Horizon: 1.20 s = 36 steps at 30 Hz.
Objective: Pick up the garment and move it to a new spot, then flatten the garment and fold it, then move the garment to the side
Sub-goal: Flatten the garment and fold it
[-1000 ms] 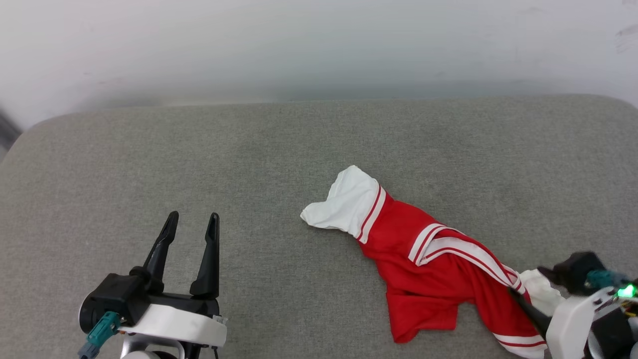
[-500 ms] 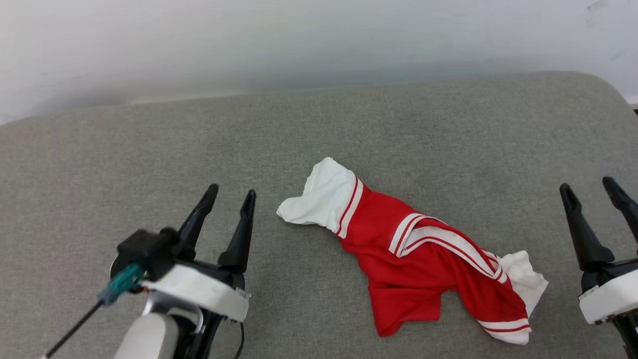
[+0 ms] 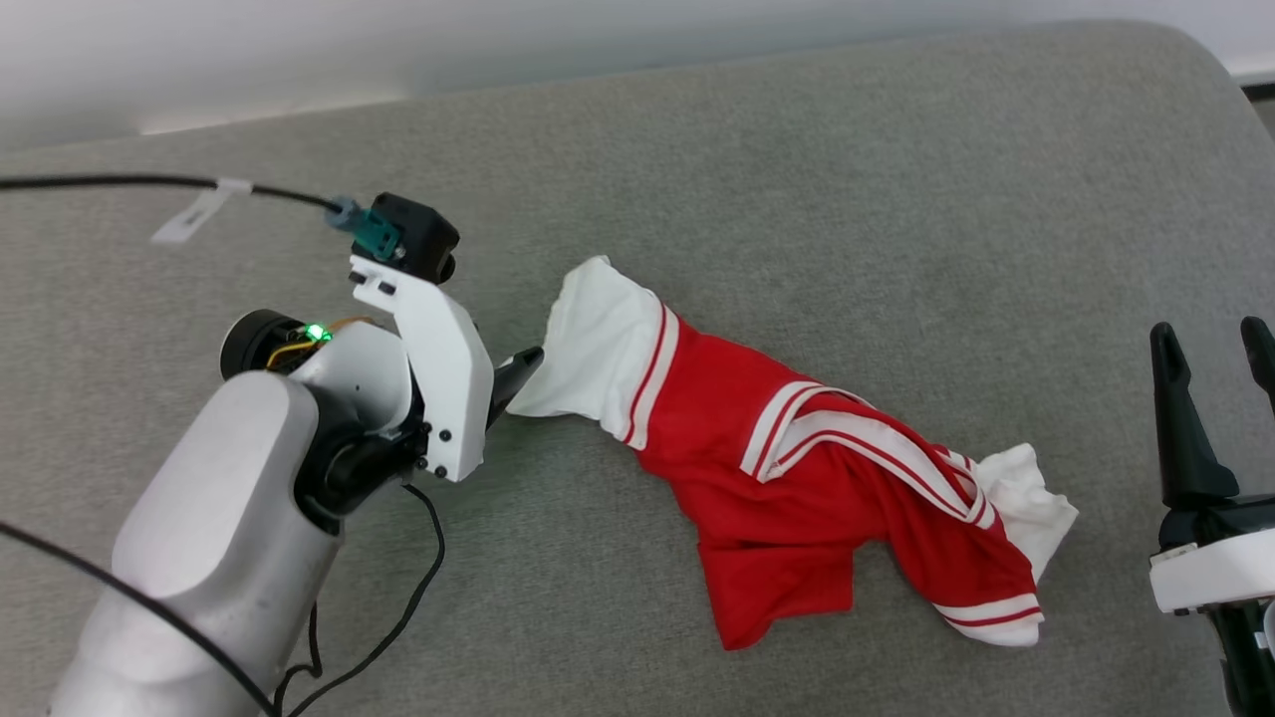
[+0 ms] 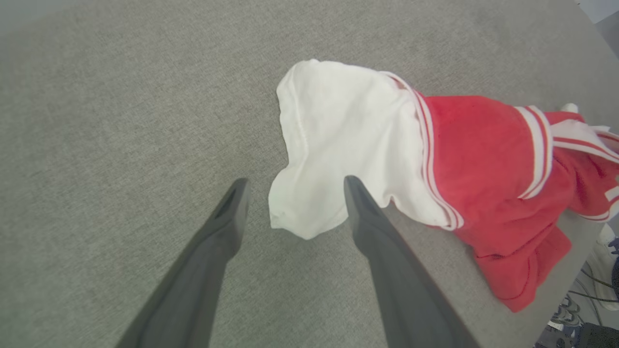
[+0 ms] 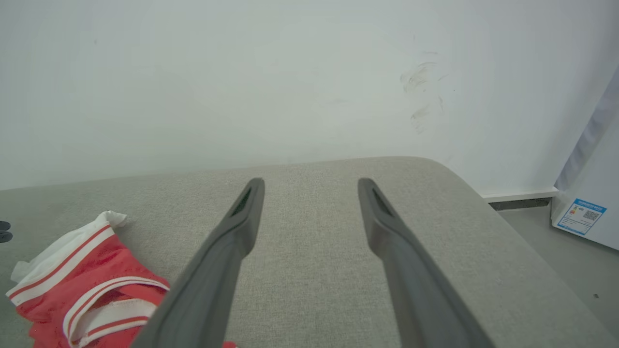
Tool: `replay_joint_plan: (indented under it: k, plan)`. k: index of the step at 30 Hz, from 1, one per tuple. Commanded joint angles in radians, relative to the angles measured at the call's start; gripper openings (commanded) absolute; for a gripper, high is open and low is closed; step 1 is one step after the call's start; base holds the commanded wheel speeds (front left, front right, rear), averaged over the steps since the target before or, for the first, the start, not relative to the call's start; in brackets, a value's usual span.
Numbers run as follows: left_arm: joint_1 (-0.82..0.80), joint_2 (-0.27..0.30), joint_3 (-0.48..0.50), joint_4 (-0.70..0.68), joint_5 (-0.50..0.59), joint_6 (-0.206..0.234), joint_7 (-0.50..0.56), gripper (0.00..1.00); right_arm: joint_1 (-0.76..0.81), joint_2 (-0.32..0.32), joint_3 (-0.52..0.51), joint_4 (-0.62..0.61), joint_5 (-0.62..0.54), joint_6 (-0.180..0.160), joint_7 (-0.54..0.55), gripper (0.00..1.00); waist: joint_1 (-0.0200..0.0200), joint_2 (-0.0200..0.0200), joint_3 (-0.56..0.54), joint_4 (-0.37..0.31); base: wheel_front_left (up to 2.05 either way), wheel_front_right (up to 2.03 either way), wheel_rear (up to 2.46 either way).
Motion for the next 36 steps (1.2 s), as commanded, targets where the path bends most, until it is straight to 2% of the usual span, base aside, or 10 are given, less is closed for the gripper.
replay_joint_plan:
  k: [1, 7, 15, 16, 17, 18, 23, 28, 36]
  plan:
    - [-0.034, -0.002, -0.012, 0.023, -0.017, 0.003, 0.06, 1.0, -0.015, 0.014, 0.002, 0.013, 0.002, 0.0, -0.014, 1.0, -0.0001, -0.0001, 0.029, -0.024, 0.0, 0.0, 0.0]
    - [-0.099, 0.017, -0.044, 0.094, -0.022, 0.011, 0.203, 1.0, -0.031, 0.029, 0.019, 0.054, 0.0, 0.0, -0.056, 1.0, -0.0001, -0.0001, 0.069, -0.052, 0.0, 0.0, 0.0]
    - [-0.09, 0.034, -0.121, 0.16, 0.024, 0.008, 0.251, 1.0, -0.052, 0.033, 0.041, 0.1, 0.004, 0.0, -0.096, 1.0, -0.0001, -0.0001, 0.099, -0.072, 0.0, 0.0, 0.0]
    - [-0.081, 0.032, -0.126, 0.168, 0.018, 0.007, 0.252, 0.73, -0.053, 0.033, 0.041, 0.104, 0.005, 0.0, -0.098, 1.0, -0.0001, -0.0001, 0.1, -0.073, 0.0, 0.0, 0.0]
    - [-0.074, 0.03, -0.128, 0.175, 0.011, 0.006, 0.248, 0.22, -0.055, 0.033, 0.042, 0.108, 0.005, 0.0, -0.103, 1.0, -0.0001, -0.0001, 0.102, -0.073, 0.0, 0.0, 0.0]
    - [-0.069, 0.024, -0.126, 0.18, 0.003, 0.006, 0.242, 0.0, -0.055, 0.032, 0.042, 0.113, 0.004, 0.0, -0.105, 1.0, -0.0001, -0.0001, 0.104, -0.073, 0.0, 0.0, 0.0]
    - [-0.055, 0.023, -0.115, 0.19, -0.027, 0.004, 0.205, 0.0, -0.054, 0.022, 0.041, 0.129, -0.009, 0.0, -0.112, 1.0, -0.0001, -0.0001, 0.099, -0.059, 0.0, 0.0, 0.0]
    - [-0.031, 0.036, -0.052, 0.164, -0.07, 0.005, 0.111, 0.0, -0.043, 0.011, 0.039, 0.136, -0.019, 0.0, -0.096, 1.0, -0.0001, -0.0001, 0.061, -0.03, 0.0, 0.0, 0.0]
    - [0.082, 0.083, 0.068, 0.048, -0.121, 0.048, -0.043, 0.0, -0.002, -0.004, 0.038, 0.141, -0.028, 0.0, -0.058, 1.0, -0.0001, -0.0001, -0.025, 0.041, 0.0, 0.0, 0.0]
